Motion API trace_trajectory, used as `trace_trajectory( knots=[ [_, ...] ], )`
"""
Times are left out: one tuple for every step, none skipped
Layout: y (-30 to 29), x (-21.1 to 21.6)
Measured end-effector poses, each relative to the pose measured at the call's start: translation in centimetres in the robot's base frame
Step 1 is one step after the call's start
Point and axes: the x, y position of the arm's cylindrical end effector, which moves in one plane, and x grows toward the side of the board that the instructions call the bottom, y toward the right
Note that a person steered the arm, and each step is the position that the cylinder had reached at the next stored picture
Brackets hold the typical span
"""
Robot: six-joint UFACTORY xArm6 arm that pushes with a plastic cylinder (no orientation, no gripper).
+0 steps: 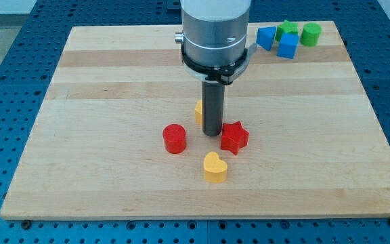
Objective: Push the yellow hexagon left a bit
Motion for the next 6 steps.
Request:
trace_trajectory(
  knots=[
    [2.1,0.0],
    [3.7,-0.9],
    [3.7,-3.0],
    [3.7,-3.0],
    [3.3,-3.0],
    [0.4,-3.0]
  ],
)
